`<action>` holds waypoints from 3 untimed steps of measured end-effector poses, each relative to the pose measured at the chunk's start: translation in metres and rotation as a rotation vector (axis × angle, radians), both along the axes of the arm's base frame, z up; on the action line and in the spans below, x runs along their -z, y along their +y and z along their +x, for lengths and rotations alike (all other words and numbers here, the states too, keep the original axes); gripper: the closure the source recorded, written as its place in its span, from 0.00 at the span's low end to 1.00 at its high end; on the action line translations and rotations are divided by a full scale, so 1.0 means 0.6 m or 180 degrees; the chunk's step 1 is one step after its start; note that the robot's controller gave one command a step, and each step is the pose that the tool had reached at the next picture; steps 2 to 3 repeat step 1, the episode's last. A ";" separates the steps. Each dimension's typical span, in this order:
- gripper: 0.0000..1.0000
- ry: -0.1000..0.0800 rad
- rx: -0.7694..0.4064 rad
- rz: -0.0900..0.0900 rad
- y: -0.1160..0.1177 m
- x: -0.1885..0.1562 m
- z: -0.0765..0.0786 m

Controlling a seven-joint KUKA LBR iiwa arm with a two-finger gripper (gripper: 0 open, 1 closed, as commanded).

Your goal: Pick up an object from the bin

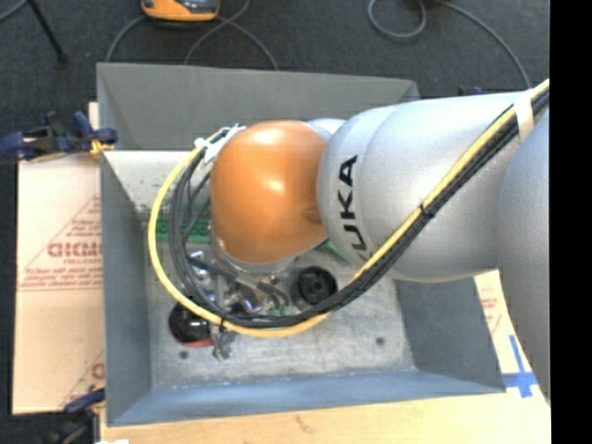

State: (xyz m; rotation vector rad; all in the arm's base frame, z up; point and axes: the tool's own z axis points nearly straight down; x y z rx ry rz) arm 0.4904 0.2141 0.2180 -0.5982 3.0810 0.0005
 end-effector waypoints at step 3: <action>1.00 0.0000 -0.0007 -0.0001 0.001 -0.007 -0.001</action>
Offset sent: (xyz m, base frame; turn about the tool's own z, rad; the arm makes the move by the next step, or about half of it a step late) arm 0.0290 0.0142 0.0468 -0.1653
